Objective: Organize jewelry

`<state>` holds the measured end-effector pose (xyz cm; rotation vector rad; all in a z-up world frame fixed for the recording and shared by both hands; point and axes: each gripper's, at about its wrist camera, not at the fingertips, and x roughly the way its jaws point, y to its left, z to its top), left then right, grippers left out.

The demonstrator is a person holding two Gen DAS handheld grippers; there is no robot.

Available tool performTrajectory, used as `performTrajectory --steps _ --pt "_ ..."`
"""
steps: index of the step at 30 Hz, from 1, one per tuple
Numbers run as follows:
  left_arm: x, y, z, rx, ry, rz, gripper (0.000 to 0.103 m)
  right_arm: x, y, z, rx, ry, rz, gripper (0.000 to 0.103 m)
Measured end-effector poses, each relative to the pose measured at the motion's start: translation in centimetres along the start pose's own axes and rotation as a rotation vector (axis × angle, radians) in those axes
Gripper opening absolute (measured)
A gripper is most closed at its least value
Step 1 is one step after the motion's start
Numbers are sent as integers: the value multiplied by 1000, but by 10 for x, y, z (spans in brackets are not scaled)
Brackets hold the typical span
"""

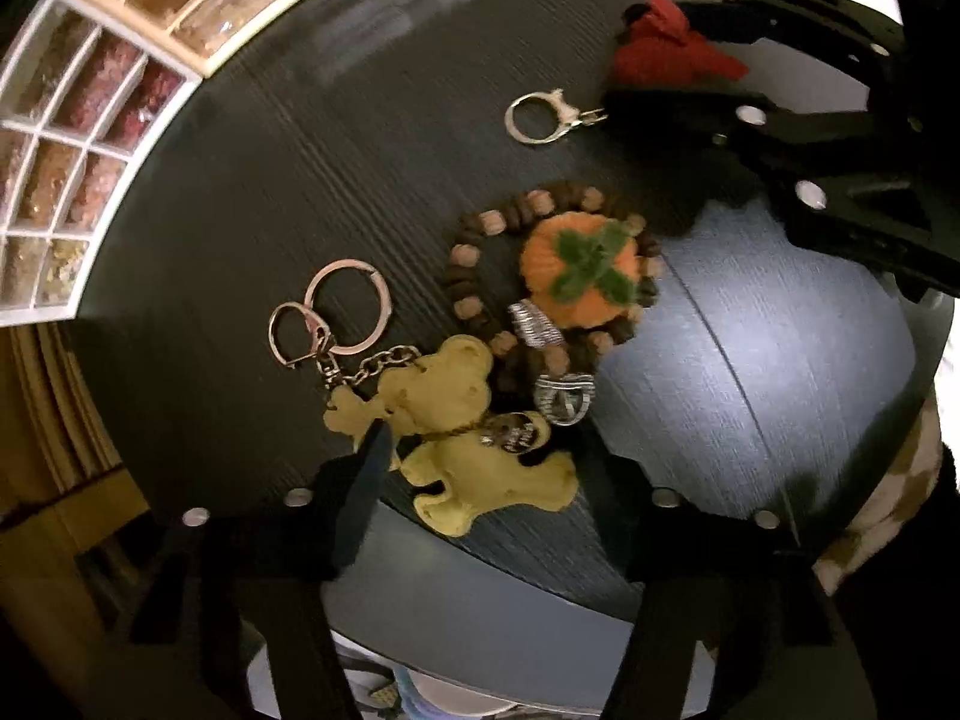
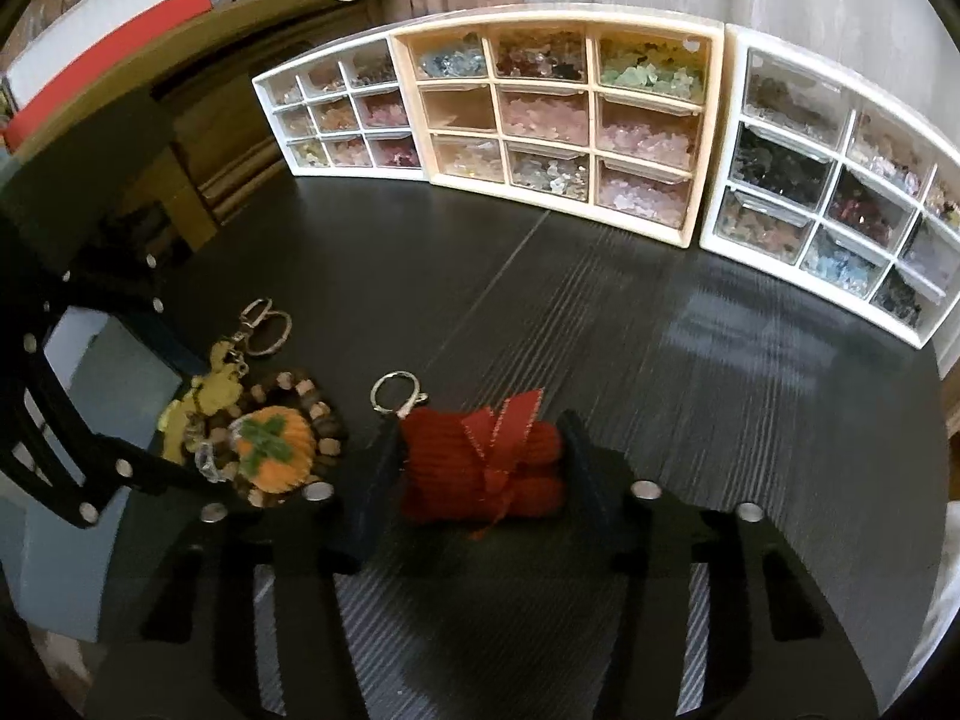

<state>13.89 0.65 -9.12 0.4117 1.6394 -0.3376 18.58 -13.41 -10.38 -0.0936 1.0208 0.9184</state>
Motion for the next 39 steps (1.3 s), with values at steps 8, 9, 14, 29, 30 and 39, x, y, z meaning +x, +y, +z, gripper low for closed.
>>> performTrajectory --steps 8,9,14,29,30,39 --pt "-11 9 -1 -63 -69 -58 45 -9 -6 -3 75 1 31 47" --pt "-12 8 -7 -73 -78 -65 44 -12 -7 -4 76 -5 27 47" --pt "-26 22 -18 -115 -128 -102 36 -22 -9 -4 88 -19 18 47" --pt "-58 56 -51 -230 -198 -60 11 -40 2 2 76 -32 14 47" --pt "-60 60 -52 -233 -199 -40 11 -40 2 2 75 -29 17 47" --pt "-46 87 -52 -287 -180 -44 14 -41 5 5 81 -34 26 47"
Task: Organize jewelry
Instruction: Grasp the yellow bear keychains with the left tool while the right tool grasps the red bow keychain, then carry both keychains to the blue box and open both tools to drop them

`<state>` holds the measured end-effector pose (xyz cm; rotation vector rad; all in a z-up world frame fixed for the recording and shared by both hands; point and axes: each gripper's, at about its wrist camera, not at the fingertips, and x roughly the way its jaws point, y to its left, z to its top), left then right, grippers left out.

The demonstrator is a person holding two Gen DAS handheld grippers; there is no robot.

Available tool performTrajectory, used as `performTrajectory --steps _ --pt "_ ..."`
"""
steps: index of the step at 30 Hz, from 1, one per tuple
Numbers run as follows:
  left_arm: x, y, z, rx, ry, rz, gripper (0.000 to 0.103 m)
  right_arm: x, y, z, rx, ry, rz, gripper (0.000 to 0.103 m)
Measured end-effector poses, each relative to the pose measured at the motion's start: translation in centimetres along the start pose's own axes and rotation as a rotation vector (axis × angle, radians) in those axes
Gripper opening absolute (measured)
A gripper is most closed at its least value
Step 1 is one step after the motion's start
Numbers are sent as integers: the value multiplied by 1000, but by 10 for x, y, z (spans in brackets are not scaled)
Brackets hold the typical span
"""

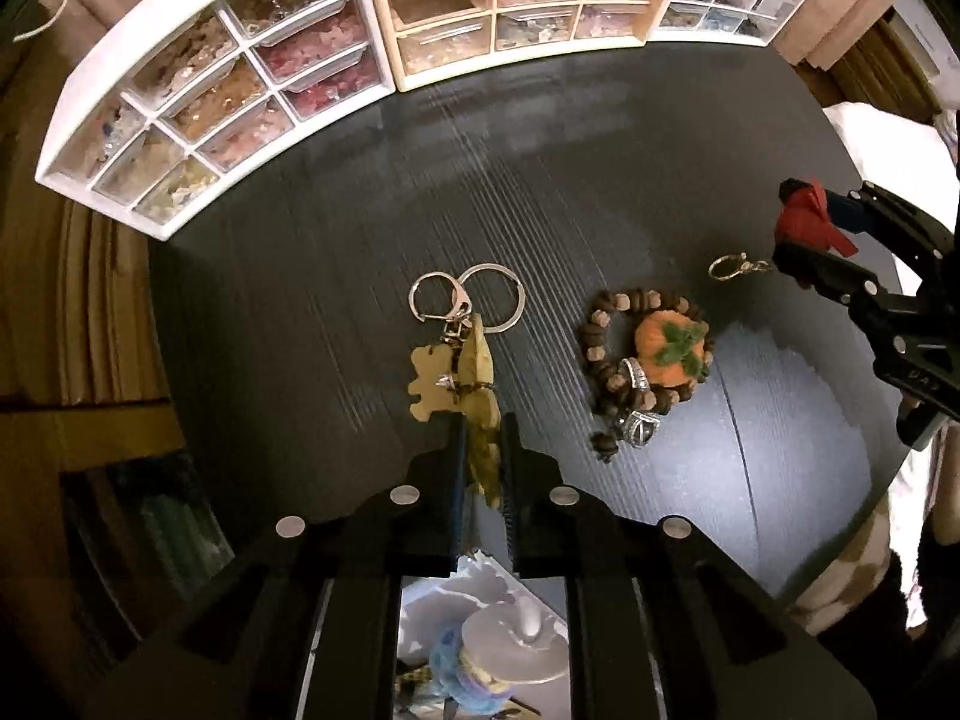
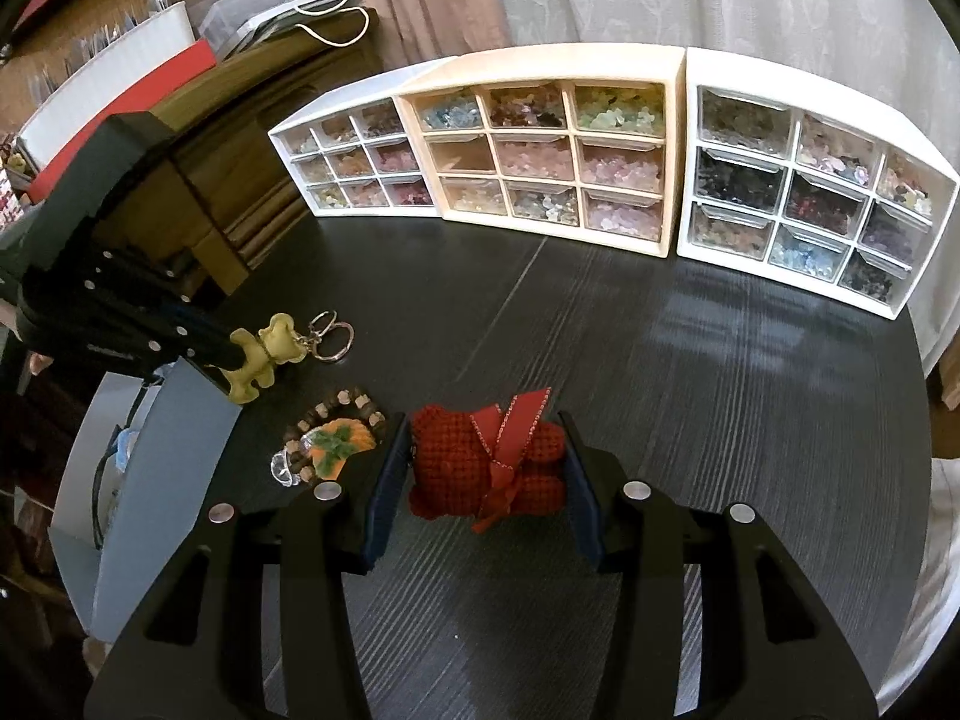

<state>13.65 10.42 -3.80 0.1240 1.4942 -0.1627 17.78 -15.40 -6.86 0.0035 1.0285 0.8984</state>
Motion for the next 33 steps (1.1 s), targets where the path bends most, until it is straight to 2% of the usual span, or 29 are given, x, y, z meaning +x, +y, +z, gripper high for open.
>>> performTrajectory --steps 6,10,15,19,22,24,29,31,33 --pt "15 3 5 -33 22 -17 17 4 0 1 2 3 5 47" --pt "39 -10 9 -20 54 1 18 6 -3 -1 17 9 3 47" --pt "47 -11 11 -11 33 9 16 6 -6 -5 21 20 -3 47" --pt "35 -9 12 -37 -26 3 16 2 -7 -6 34 14 -3 47" --pt "13 -9 8 -67 -103 17 16 -3 -2 -2 33 3 -1 47" --pt "-1 -11 5 -50 -138 22 16 -8 3 1 27 -7 1 47" --pt "-50 -26 -20 -42 -251 48 16 -29 26 15 -3 -48 14 47" --pt "-71 -33 -40 -54 -330 89 16 -35 36 21 -20 -65 23 47" --pt "-86 -31 -54 -79 -380 99 16 -45 49 26 -45 -87 31 47"
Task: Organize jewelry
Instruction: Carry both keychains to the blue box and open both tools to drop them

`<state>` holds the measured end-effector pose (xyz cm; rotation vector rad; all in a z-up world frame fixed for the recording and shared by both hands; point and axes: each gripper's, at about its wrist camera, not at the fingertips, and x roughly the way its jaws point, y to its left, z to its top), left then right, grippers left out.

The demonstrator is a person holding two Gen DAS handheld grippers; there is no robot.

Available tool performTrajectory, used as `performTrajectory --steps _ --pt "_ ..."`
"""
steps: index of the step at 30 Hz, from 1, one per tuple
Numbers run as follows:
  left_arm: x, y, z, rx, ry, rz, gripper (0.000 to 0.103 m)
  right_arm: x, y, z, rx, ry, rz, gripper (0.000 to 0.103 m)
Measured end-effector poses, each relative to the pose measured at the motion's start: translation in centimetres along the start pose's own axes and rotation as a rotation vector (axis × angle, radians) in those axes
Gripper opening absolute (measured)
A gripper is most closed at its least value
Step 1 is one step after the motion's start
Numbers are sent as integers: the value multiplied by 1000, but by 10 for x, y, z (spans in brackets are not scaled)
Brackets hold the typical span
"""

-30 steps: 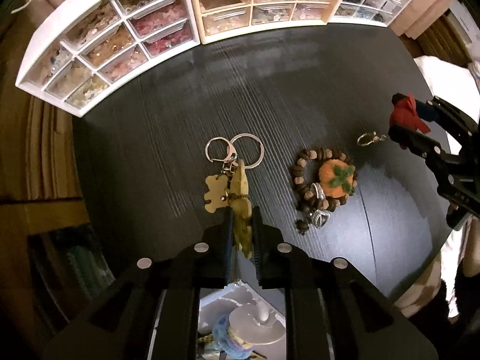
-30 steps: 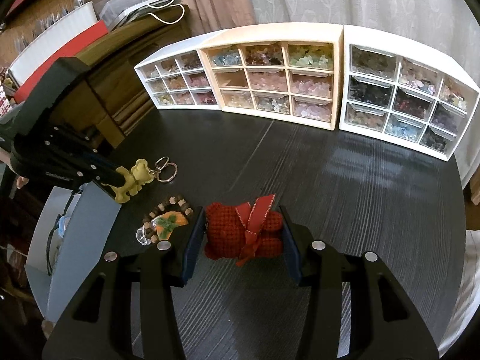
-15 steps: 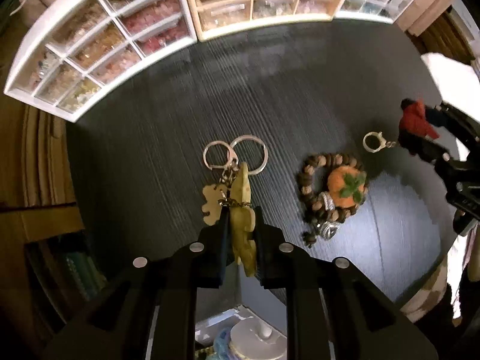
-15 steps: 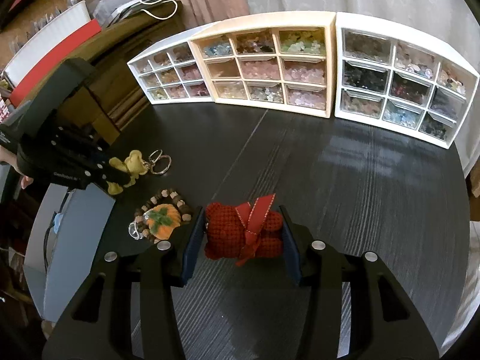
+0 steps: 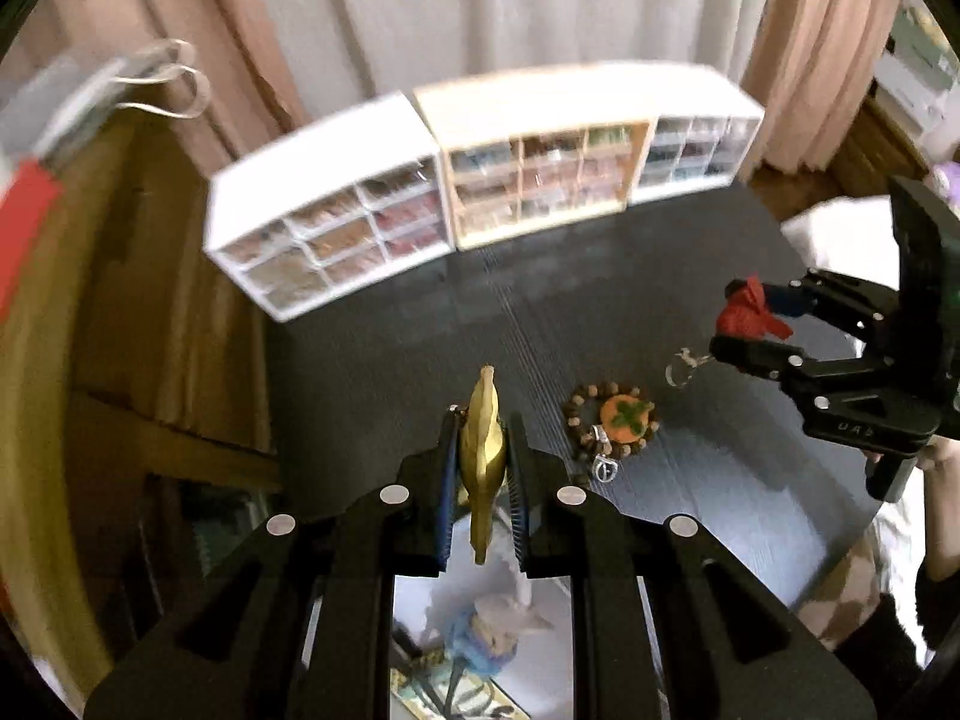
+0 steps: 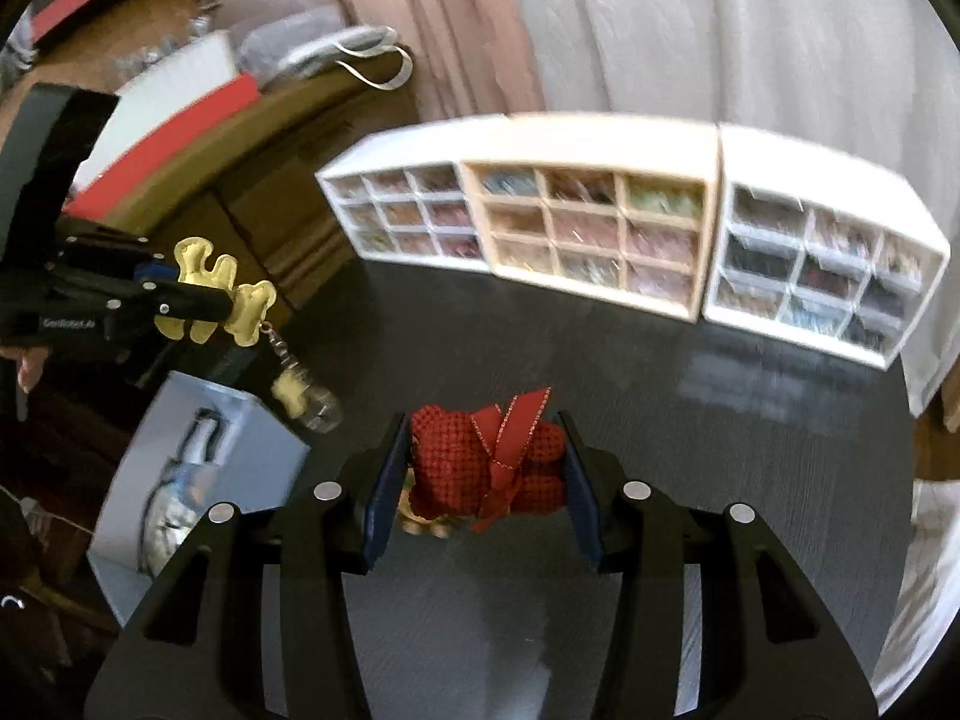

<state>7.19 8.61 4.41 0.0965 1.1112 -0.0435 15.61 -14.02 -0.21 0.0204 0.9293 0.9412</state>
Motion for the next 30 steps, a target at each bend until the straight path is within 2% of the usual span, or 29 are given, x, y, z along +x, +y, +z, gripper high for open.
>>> performTrajectory --steps 2,5,9,16,20,30 --pt "-18 1 -12 -33 -46 14 16 -6 13 5 -19 -16 9 47" --pt "-31 3 -33 -61 -73 16 16 -14 36 10 -52 -38 33 47" --pt "-45 9 -66 -109 -75 1 16 -20 69 15 -93 -57 72 47" --pt "-69 1 -118 -127 -67 -11 16 -22 122 9 -148 -54 140 47" --pt "-61 -6 -143 -138 -20 -30 16 -17 145 -1 -157 -31 185 47" --pt "-3 -17 -185 -194 72 -120 16 13 179 -28 -190 66 245 47"
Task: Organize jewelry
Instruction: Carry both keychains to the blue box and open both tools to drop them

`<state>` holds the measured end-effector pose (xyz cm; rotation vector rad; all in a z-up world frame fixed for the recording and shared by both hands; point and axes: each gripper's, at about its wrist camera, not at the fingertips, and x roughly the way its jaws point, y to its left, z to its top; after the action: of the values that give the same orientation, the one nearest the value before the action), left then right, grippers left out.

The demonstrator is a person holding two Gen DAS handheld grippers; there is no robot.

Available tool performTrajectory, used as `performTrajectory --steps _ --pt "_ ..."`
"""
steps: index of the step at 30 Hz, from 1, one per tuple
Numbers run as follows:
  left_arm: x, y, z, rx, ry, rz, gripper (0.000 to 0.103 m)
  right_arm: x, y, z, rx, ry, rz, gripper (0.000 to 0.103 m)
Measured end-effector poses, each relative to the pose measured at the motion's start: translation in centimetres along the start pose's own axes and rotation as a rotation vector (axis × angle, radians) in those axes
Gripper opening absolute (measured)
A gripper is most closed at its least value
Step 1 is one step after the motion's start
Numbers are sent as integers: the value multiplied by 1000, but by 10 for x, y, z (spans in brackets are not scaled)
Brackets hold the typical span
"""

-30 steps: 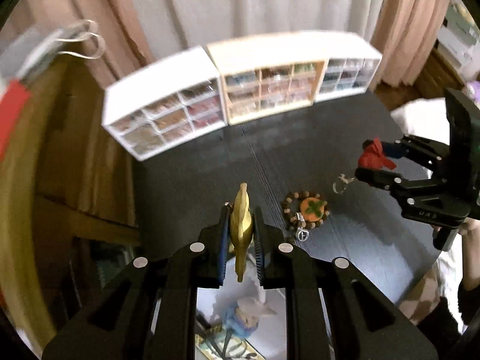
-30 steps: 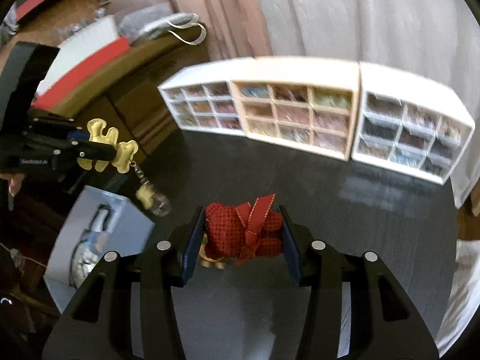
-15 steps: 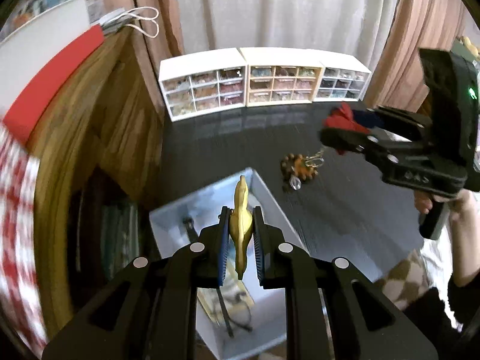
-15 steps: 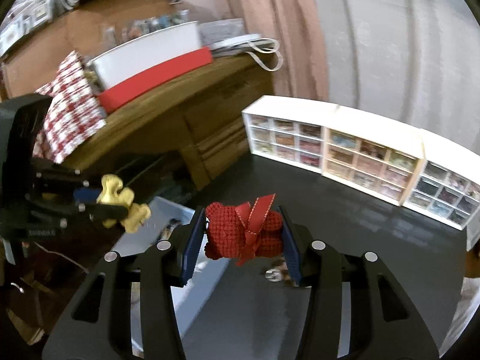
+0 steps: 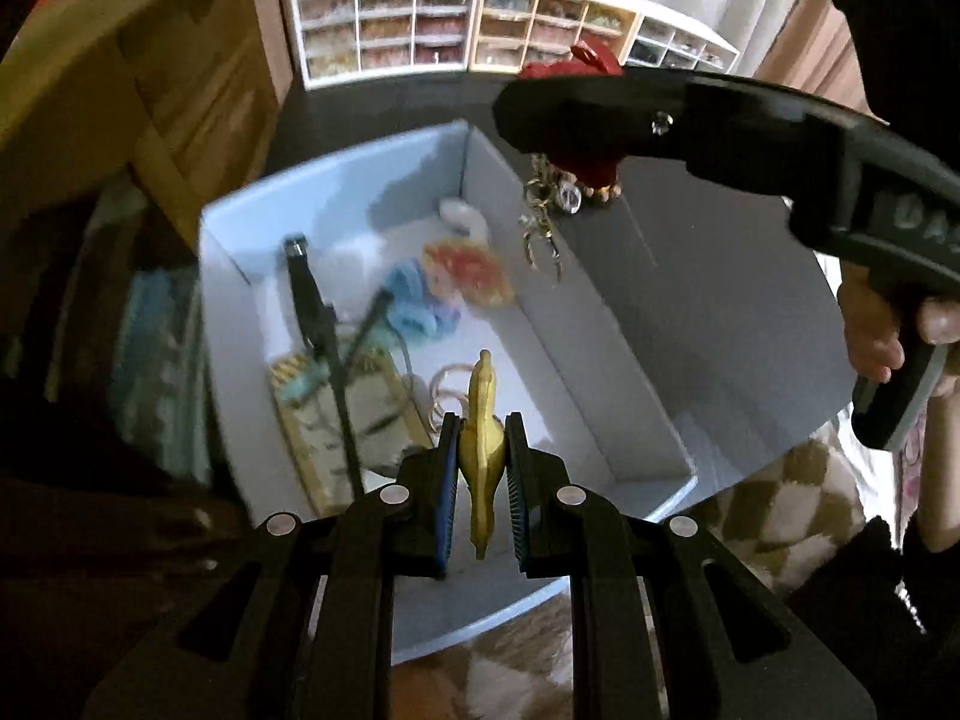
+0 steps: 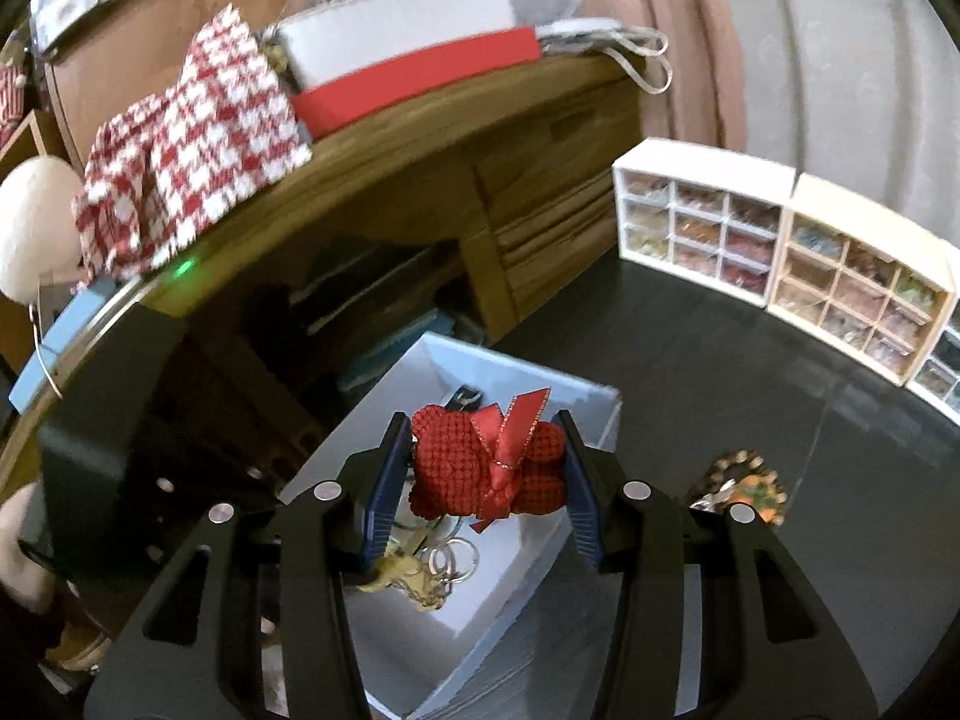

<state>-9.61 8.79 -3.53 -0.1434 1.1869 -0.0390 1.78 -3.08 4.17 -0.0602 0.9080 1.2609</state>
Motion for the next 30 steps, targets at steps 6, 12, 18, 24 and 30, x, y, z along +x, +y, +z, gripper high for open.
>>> performTrajectory --steps 6,12,18,24,30 --pt "19 16 -15 -100 -29 -86 16 34 2 -10 12 85 14 47" --pt "13 24 -25 -158 -99 -84 16 66 0 -12 8 148 -22 46" --pt "13 25 -26 -140 -121 -62 17 82 -8 -6 28 159 -31 46" --pt "2 23 -30 -112 -200 -74 43 71 -11 -2 31 104 -4 52" --pt "-6 3 -25 -9 -204 25 92 12 -30 3 -15 -73 -22 77"
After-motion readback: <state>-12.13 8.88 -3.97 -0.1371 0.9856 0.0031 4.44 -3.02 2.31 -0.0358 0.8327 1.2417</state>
